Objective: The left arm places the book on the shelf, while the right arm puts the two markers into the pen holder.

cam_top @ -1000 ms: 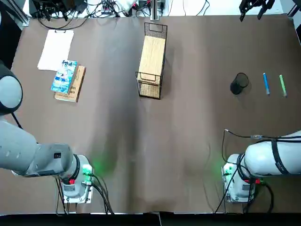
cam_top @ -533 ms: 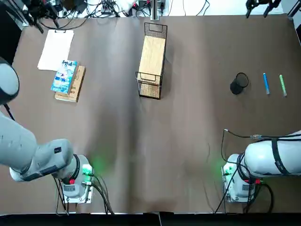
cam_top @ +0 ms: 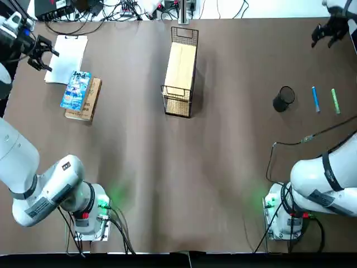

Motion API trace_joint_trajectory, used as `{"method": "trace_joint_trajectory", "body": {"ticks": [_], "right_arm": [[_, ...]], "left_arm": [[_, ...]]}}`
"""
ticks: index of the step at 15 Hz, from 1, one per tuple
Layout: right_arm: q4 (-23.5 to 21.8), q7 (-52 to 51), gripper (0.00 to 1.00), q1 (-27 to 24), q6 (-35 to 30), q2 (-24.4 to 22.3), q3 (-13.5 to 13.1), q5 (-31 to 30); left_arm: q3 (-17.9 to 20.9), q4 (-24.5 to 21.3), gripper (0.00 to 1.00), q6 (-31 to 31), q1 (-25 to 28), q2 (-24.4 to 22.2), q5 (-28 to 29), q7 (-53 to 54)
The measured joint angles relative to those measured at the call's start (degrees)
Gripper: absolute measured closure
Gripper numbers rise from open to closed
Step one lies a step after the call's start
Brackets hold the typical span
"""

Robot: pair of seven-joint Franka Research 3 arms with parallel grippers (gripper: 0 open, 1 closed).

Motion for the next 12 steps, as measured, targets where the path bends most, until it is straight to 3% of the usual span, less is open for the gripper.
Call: {"method": "trace_joint_trajectory", "body": {"ticks": [3, 5, 8, 12], "right_arm": [[0.1, -1.5, 0.16, -3.1, 6.7, 6.8, 0.0, -0.3], [0.2, -2.8, 0.27, -5.2, 8.1, 10.3, 0.0, -0.4], [0.2, -3.3, 0.38, -7.5, 8.4, 12.8, 0.0, -0.4], [-0.7, -3.3, 0.42, -8.1, 7.8, 13.5, 0.1, -0.4]], "left_arm": [[0.0, 0.2, 0.00, 2.1, 0.6, 5.9, -3.7, 4.1], [0.0, 0.5, 0.00, 5.4, 1.5, 8.6, -4.2, 7.1], [0.0, 0.9, 0.00, 9.7, 2.9, 11.1, -4.4, 10.8], [0.0, 1.0, 0.00, 12.2, 4.0, 13.8, -7.1, 12.4]]}}
